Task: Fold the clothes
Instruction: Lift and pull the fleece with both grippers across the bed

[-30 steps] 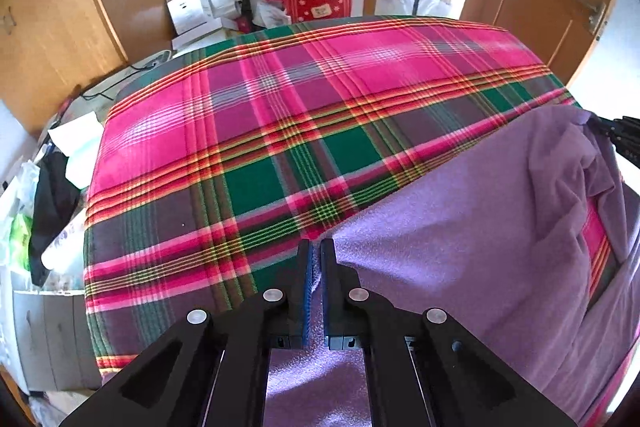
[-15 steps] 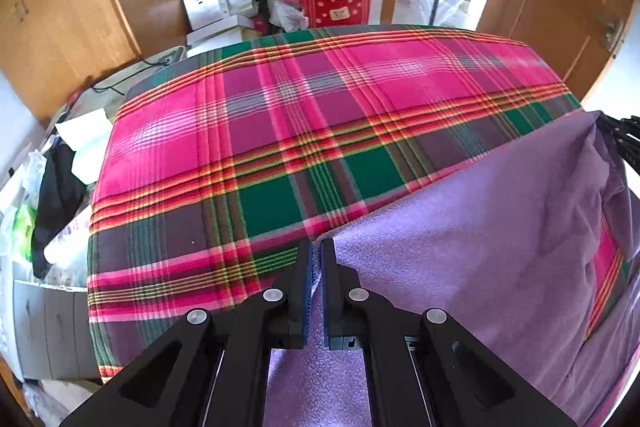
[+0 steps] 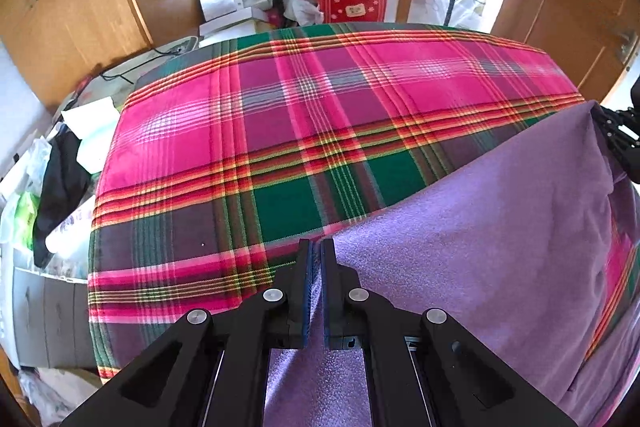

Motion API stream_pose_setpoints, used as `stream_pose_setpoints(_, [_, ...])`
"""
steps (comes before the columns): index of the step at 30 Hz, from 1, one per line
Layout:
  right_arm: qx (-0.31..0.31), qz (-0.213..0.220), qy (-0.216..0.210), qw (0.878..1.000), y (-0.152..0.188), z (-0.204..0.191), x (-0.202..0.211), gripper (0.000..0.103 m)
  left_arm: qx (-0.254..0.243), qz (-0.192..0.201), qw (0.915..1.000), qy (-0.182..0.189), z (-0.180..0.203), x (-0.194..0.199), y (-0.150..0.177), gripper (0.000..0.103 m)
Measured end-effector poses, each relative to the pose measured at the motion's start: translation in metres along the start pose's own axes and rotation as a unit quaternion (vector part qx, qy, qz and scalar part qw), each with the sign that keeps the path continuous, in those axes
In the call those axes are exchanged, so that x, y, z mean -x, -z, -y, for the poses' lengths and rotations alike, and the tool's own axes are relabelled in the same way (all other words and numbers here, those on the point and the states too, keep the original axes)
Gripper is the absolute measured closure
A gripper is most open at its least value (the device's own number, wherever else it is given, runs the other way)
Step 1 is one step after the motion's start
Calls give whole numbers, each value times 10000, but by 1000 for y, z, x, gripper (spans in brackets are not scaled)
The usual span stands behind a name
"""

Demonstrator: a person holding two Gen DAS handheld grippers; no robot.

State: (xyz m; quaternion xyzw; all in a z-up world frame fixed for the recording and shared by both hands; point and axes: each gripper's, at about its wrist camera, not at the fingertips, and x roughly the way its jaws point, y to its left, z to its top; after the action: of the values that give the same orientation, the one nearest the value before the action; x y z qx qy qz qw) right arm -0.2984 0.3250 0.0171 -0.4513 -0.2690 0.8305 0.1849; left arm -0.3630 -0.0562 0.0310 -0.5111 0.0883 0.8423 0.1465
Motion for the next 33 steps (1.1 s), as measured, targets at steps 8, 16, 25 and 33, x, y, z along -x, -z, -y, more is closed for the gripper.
stream_pose_setpoints(8, [334, -61, 359, 9988, 5, -10, 0, 96, 340, -103, 9991, -246, -21, -1, 1, 98])
stream_pose_setpoints(16, [-221, 74, 66, 9997, 0, 5, 37, 96, 916, -90, 9956, -198, -66, 23, 24, 88])
stream_pose_setpoints(25, [10, 414, 15, 9991, 1, -16, 87, 95, 1419, -215, 9893, -260, -112, 41, 67, 83])
stream_pose_setpoints(33, [-634, 253, -1171, 9908, 28, -26, 125, 93, 1815, -206, 9831, -148, -131, 51, 92, 81])
